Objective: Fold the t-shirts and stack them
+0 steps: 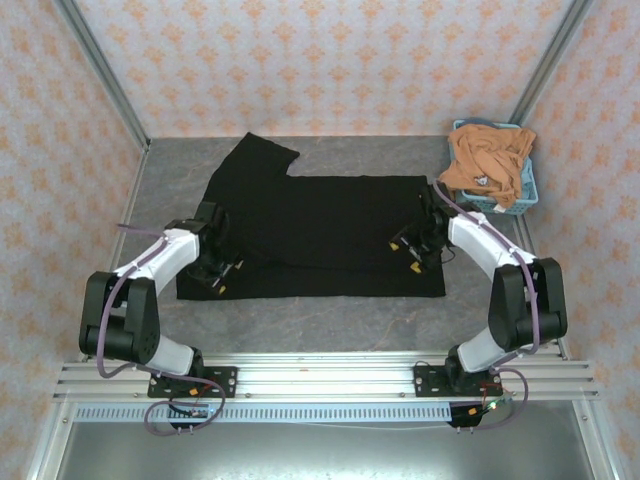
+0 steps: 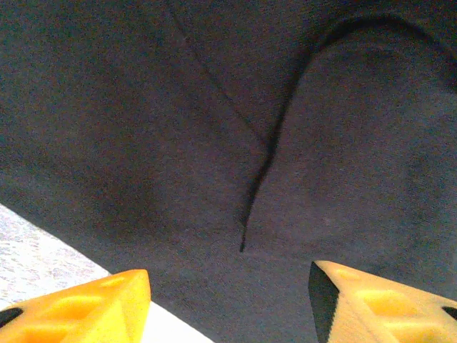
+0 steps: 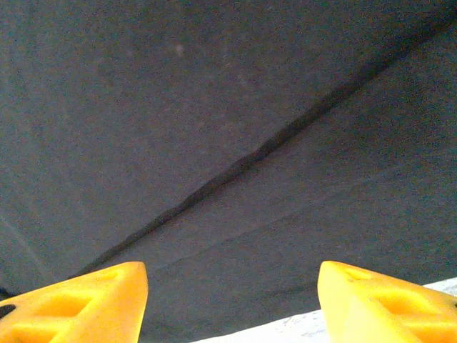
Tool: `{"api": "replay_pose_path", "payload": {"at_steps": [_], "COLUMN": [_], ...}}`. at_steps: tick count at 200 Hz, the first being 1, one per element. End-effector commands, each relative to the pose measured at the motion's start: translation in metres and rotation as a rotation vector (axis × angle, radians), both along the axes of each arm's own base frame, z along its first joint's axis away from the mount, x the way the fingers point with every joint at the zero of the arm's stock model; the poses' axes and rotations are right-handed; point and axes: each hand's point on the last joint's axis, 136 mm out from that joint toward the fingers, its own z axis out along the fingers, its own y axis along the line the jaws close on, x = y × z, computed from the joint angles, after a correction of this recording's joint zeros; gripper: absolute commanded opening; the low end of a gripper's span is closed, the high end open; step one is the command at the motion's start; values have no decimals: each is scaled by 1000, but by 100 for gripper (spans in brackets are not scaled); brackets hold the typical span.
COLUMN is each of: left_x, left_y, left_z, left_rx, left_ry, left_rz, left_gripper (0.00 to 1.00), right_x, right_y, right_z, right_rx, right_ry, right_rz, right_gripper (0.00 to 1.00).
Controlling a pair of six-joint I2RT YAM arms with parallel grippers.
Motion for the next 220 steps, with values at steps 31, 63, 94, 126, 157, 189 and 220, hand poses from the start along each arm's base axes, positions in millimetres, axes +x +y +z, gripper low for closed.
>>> {"api": "replay_pose_path", "payload": {"at_steps": [31,63,94,126,157,189,220], "left_x": [13,25,35,39,48,71,98], "left_y": [-7,-6,-3,-1,-3,-7,-16], "left_z": [-16,-17,-6,3,6,21,30], "left_rx": [-5,8,30,56,52,69,103], "left_ry": [0,-25,-48,-50,-69,-114,-114], "left_rz": [45,55,51,34,23,-32,-123], "left_gripper": [52,37,18,5,0,0,0], "right_x": [9,4,-2,-5,-2,3,5], "right_y": [9,8,7,6,6,5,6], "right_z": [10,10,7,6,9,13,14], "right_rx": [46,46,44,42,44,37,40], "right_ry": [-41,-41,-33,-32,-41,-52,-52], "right_rz": [12,6,1,-3,-5,-8,-8], "right_gripper": [64,64,63,63,61,60,59]}}
